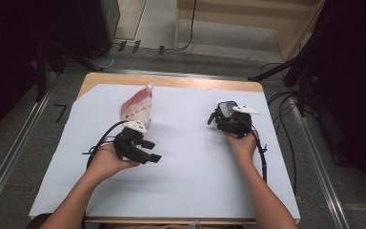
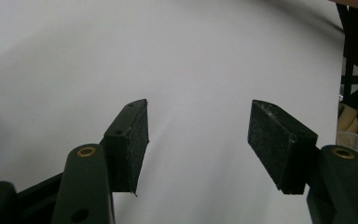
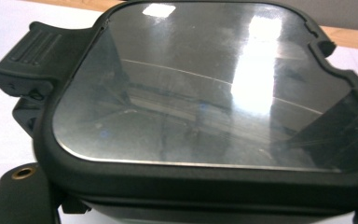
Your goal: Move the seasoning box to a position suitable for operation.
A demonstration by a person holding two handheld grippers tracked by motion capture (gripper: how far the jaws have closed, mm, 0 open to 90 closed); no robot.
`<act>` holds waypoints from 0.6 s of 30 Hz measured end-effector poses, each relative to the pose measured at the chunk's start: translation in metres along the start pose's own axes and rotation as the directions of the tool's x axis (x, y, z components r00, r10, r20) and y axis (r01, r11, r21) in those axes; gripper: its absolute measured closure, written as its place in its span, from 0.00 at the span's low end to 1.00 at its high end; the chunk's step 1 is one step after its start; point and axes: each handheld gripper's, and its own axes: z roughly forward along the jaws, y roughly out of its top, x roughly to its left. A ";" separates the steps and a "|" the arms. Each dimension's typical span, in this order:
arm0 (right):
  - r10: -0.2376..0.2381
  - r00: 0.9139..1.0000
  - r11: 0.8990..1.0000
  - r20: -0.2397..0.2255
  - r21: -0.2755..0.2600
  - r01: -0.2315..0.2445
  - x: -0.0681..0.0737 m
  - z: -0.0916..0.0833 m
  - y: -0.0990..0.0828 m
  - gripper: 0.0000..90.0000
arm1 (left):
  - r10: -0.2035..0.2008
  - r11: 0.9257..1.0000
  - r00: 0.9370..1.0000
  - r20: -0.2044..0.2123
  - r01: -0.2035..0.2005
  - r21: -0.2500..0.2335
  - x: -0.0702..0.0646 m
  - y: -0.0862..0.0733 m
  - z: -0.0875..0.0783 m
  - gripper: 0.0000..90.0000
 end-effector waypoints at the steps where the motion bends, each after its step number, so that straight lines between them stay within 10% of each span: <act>1: 0.010 1.000 1.000 0.001 0.003 -0.010 0.000 0.000 0.000 0.17 | 0.001 1.000 1.000 -0.001 -0.001 0.000 0.000 0.000 0.000 0.44; 18: -0.030 0.993 1.000 -0.113 0.002 0.030 0.027 -0.033 0.016 0.17 | 0.010 1.000 1.000 0.001 -0.010 -0.002 0.001 0.002 0.005 0.44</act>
